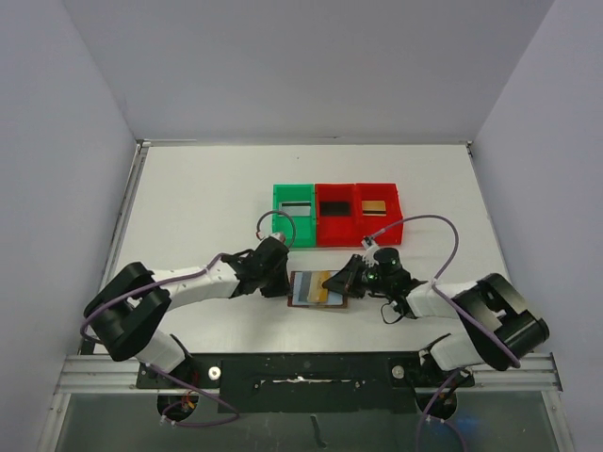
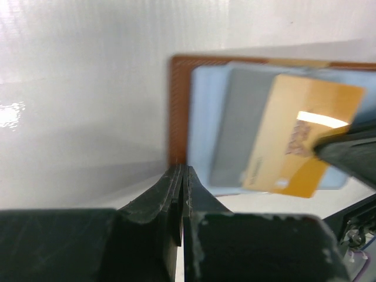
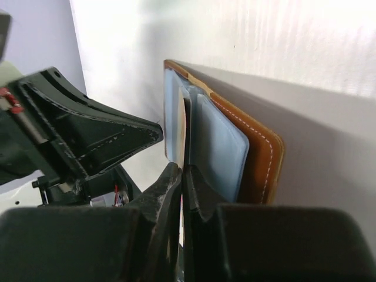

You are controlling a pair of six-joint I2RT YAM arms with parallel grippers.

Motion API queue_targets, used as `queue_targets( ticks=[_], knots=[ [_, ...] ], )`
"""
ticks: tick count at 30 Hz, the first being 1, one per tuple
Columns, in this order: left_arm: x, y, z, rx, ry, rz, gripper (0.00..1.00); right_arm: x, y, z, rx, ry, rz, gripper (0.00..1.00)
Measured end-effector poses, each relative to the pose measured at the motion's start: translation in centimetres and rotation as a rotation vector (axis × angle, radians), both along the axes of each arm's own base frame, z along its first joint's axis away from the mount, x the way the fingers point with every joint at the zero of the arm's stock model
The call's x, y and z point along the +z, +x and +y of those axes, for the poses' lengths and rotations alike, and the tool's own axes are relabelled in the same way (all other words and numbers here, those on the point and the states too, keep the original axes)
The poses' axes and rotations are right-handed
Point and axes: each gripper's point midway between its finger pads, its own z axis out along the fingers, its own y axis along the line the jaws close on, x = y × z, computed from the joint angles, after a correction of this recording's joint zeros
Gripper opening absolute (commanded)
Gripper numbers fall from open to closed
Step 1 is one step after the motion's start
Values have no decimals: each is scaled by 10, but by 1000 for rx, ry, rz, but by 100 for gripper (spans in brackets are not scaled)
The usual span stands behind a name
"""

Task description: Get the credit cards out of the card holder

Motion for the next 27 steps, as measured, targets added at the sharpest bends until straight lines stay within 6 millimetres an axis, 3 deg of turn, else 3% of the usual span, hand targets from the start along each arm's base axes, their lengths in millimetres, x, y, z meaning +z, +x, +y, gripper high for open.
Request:
queue_targets(
  ticks=[6,14,19,22,27],
  knots=[
    [1,-1,7,11,16,-9,1,16,5,-20,-19,-41,-74,0],
    [17,3,5,16,-18,-51,13,14,-1,-21,41,-87,-70,0],
    [42,8,-4,4,-93,-106,17,-3,-10,-9,95,-75,-11,0],
    [57,9,-20,-45,-176,-138,12,-9,-16,5,131,-47,13,0],
    [47,2,-31,-99,-199,-94,3,-8,-14,19,152,-9,31,0]
  ],
)
